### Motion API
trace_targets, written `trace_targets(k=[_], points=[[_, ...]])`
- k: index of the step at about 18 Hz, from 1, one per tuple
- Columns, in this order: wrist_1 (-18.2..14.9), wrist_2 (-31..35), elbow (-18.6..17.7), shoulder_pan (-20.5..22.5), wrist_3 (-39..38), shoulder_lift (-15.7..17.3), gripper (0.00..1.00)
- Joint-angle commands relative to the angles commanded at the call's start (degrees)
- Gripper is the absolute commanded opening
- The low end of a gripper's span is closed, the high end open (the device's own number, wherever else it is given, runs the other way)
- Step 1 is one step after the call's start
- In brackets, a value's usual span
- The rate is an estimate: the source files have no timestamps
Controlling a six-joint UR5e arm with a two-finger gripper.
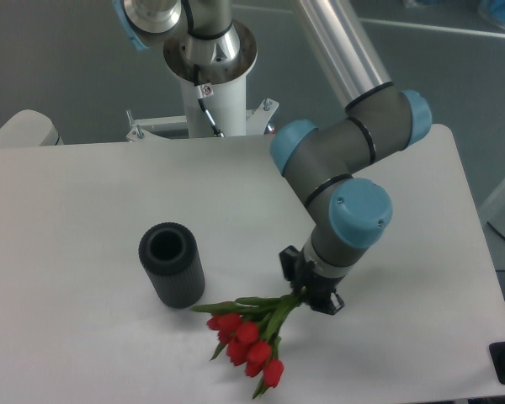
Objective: Insert the flowers into the vase
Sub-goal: 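Carry the red tulip bunch in the gripper toward the grey vase, then raise the tulips and position their stems above the vase opening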
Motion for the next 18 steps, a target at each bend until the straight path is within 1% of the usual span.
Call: trace_targets(k=[4, 7, 9, 12, 16, 18], points=[[0.18, -10.63, 0.09, -0.71, -8.62, 0.70, 0.17], [0.18, -17.14, 0.00, -0.79, -12.23, 1.75, 0.17], [0.18, -21.79, -0.09, -0.71, -12.41, 2.55, 0.16], [0.35, -31.11, -0.26, -0.01, -12.33, 3.34, 0.16], [3.25, -40.42, -0.26, 1.66, -12.33, 3.69, 0.16], [3.78, -45.96, -0.26, 2.98, -12.33, 3.78, 0.16]])
